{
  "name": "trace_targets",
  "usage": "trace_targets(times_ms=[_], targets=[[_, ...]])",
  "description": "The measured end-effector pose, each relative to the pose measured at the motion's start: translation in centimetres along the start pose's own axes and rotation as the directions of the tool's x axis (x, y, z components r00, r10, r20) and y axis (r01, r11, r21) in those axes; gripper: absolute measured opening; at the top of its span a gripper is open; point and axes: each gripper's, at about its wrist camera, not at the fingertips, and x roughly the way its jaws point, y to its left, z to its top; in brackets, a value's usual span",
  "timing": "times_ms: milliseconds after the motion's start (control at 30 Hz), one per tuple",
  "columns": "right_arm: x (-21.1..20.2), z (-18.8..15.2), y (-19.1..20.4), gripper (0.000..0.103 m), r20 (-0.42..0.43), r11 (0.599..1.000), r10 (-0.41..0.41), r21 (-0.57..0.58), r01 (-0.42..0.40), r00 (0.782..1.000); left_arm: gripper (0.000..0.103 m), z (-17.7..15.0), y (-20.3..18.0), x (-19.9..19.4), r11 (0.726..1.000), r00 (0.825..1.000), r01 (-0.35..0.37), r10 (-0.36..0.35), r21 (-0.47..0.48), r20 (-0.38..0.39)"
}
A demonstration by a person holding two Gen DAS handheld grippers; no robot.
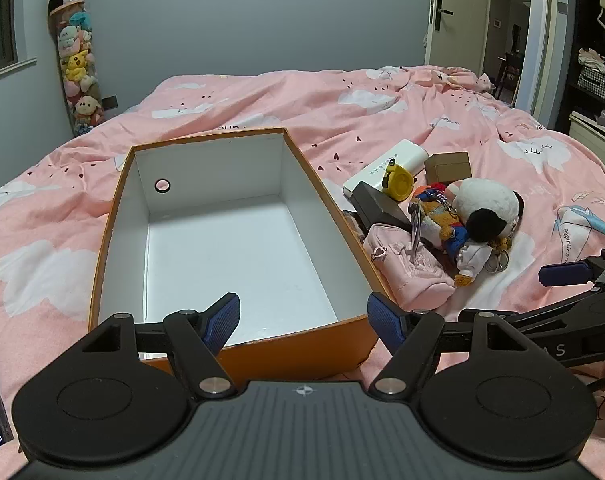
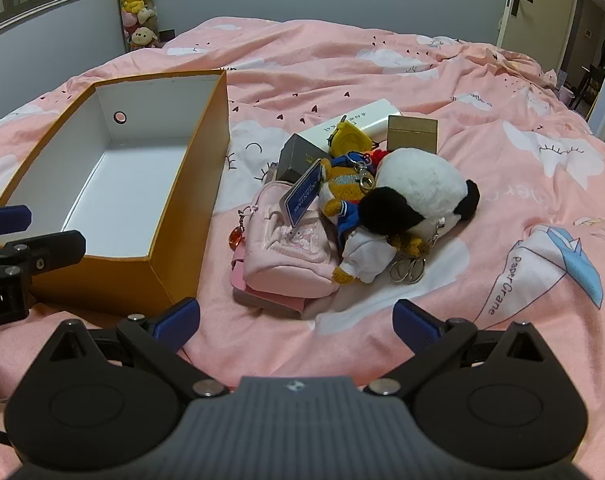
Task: Organize objects
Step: 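Move both tools toward the pile of keychains and pouches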
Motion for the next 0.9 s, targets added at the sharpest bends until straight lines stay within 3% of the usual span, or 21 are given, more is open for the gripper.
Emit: trace_targets(times_ms=[500,667,900], targets=[[0.0,0.0,0.0,0.102,-0.002,1.000,0.002,0.001,-0.002,1.000,0.084,0.0,-0.2,0.1,1.000,1.000,0.007,-0.007,0.007,-0.009],[0.1,0.0,-0.4,0.102,-0.006,1.000,0.007,0.015,-0.007,1.000,0.078,0.1,-0.3,0.3,1.000,0.999,0.024,-0.024,0.011,-0.023],[0.4,0.8,-2.3,0.100,0.006,0.999,0.005,0.044,-0.005,1.000,0.059,1.7,-0.9,0.6,0.995,0.995,0.092,-0.091,0.046,-0.032]])
